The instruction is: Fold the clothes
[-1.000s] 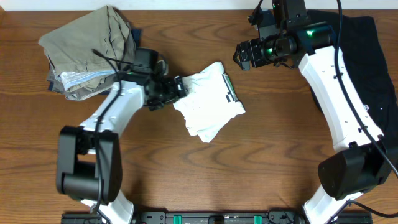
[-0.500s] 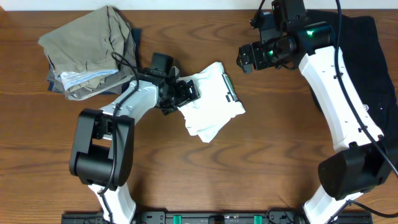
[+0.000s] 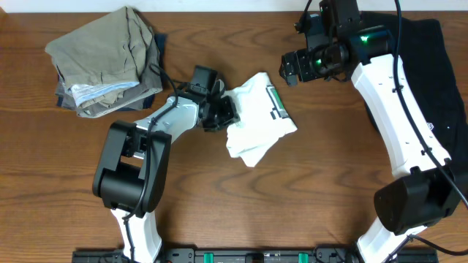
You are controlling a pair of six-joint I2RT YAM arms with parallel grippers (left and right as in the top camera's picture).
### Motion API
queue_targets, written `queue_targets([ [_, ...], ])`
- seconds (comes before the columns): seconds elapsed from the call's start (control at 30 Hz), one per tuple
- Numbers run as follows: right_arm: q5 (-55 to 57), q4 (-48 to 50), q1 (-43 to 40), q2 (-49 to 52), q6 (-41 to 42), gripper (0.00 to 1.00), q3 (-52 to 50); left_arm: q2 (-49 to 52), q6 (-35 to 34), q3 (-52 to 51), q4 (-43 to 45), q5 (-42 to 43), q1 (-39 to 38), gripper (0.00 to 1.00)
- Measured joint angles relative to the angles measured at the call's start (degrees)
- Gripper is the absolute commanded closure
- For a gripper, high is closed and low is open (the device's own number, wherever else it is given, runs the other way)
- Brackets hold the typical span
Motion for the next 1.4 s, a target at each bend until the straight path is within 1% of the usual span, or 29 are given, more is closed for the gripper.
queue_targets([
  [0.2,0.5,0.4,-0.2,0.0,0.0,0.07,0.0,0.2,-0.1,-0.1,6.0,-0.4,0.9,0.94],
  [0.33,0.8,0.6,-0.7,0.0,0.0,0.07,0.0,-0.6,0.4,-0.1,6.2,-0.4,2.9,0.94],
  [0.5,1.0,0.7,-0.8,0.0,0.0,0.07,0.0,-7.5,0.0,-0.2,8.3,-1.4,7.7,0.94],
  [0.6,1.1,0.7,-0.8,0.0,0.0,0.07,0.0,-12.6,-2.0,-0.2,11.6,-1.9,11.4,0.94],
  [0.73,1.1,0.7,-0.8,0.0,0.0,0.07,0.0,-16.0,-6.0,-0.1,16.9,-2.3,16.2,0.94],
  [1.07,1.0,0.7,-0.8,0.0,0.1,0.07,0.0,-16.7,-15.5,-0.2,32.4,-2.7,25.6,0.94],
  [1.27,1.0,0.7,-0.8,0.0,0.1,0.05,0.0,-16.7,-18.3,-0.2,33.8,-8.7,31.8,0.94],
  [1.4,1.1,0.7,-0.8,0.0,0.1,0.05,0.0,-16.7,-18.8,-0.2,33.8,-14.4,33.7,0.94],
])
